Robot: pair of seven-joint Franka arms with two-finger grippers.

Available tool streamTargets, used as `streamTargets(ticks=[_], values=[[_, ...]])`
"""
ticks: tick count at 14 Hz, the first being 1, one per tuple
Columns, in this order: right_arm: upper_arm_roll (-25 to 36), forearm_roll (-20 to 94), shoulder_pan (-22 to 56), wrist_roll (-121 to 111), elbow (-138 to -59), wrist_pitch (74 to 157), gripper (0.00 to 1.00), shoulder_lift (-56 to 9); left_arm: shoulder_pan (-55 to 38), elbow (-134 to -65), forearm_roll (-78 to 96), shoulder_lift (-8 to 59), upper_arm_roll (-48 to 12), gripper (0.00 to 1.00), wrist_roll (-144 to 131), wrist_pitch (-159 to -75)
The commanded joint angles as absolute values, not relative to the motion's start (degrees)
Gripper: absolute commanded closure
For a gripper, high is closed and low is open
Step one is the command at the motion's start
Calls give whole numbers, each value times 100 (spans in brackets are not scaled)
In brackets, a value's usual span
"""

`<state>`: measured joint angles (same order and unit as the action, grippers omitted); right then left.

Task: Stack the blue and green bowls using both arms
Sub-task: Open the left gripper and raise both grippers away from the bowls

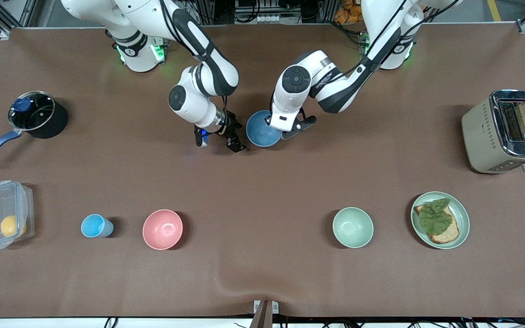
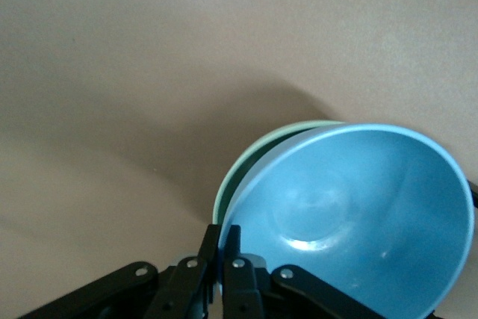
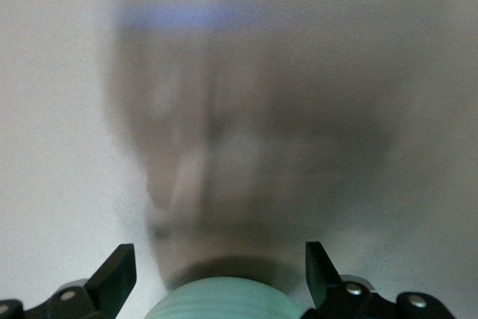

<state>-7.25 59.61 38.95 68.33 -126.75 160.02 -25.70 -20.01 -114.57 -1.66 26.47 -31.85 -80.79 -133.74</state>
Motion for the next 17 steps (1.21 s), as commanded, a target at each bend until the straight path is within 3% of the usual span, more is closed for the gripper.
streamTargets(ticks=[1,2,4,7,12,14,17], values=[[-747,6205,3902,6662,-12867,16049,0,-2408,-2109,-11294,-352,2777,-3164,100,-8323,-13368],[-747,6205,3902,6662,-12867,16049,0,-2400,-2153,-11259,-343,2786,-3155,100,-8384,-13368],[-747,6205,3902,6662,-12858,16058,0,-2408,-2153,-11206,-412,2821,-3138,0,-8455,-13342],[-747,6205,3902,6662,-12858,16084,0,-2408,-2066,-10997,-431,2743,-3146,0,-8490,-12896],[-712,6205,3797,6321,-12867,16049,0,-2347,-1145,-9704,-422,2847,-3111,0,-7948,-10786],[-694,6188,3552,5996,-12858,15996,0,-2294,-880,-9677,-448,2725,-3033,0,-7692,-10671],[-686,6135,2947,5311,-12858,15541,0,-2198,-554,-9274,-842,2479,-2988,0,-6797,-9645]])
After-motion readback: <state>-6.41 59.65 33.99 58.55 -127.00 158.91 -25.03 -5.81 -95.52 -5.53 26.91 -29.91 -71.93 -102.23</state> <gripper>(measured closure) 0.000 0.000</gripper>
